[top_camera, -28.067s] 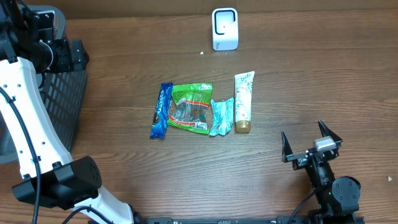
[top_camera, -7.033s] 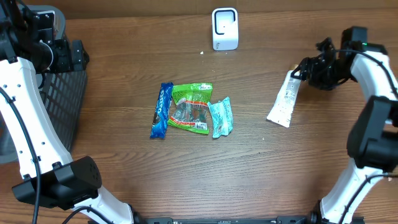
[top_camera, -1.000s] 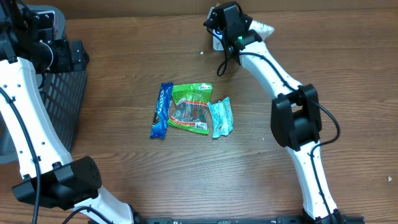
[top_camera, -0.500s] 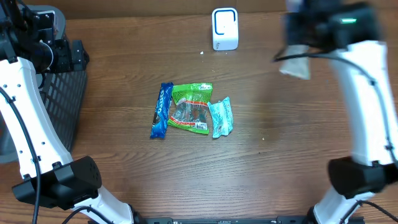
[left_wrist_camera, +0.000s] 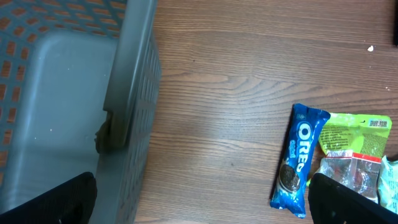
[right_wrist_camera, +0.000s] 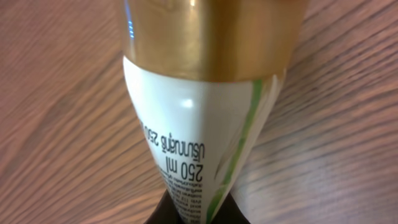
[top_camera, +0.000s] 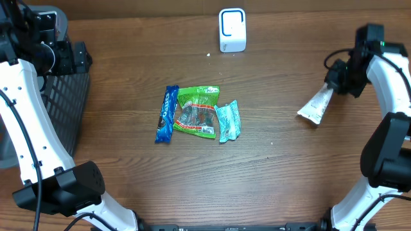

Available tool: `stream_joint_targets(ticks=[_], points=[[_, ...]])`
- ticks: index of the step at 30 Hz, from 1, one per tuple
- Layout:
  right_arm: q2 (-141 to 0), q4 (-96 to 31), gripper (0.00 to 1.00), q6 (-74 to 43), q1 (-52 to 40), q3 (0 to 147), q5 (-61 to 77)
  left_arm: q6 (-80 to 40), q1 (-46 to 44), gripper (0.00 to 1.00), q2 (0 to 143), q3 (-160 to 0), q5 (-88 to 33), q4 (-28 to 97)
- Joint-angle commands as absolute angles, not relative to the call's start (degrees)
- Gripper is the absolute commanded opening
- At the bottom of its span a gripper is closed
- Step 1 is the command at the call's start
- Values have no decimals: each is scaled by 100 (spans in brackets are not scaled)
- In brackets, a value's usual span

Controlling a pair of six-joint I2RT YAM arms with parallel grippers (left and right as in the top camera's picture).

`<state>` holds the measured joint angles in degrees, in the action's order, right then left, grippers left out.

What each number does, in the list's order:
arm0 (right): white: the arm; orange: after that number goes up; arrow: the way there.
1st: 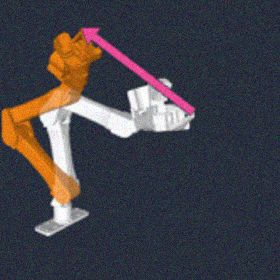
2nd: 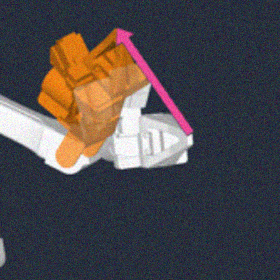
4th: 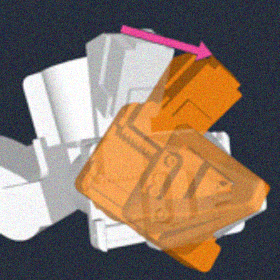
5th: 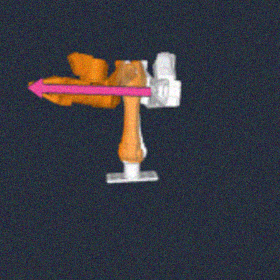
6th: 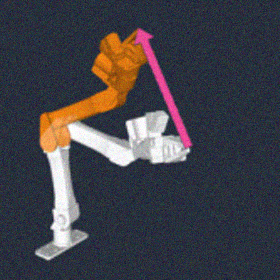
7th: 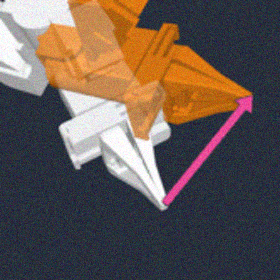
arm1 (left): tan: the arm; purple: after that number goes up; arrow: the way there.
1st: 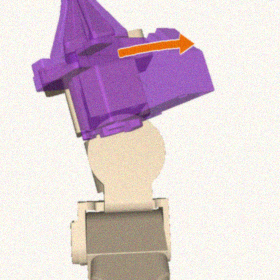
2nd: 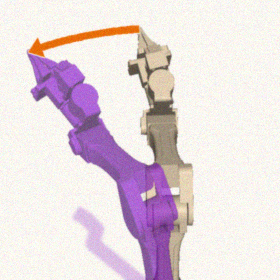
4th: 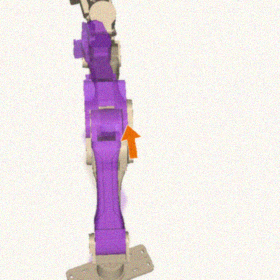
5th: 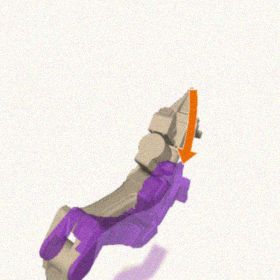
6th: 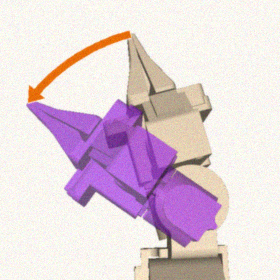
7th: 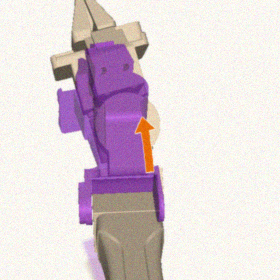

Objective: Scan the item barcode

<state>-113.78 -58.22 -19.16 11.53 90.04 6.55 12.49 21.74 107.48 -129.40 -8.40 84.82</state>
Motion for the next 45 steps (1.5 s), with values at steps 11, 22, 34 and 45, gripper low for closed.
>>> stream_joint_targets(ticks=[11, 22, 34, 45], points=[[-11194, -4856, 4, -2060, 2021, 8241, 707, 1372, 2126, 100, 10639, -12949, -902, 8482], [-11185, -5730, 88, -1695, 2097, 9242, 1168, 1372, 2126, 100, 10639, -12949, -902, 8482], [-11196, -7255, 90, -539, 467, 10256, 2523, 1372, 2126, 100, 10639, -12949, -902, 8482], [-11216, -6554, 75, -447, -1660, 9334, 1684, 1372, 2126, 99, 10639, -12949, -902, 8482]])
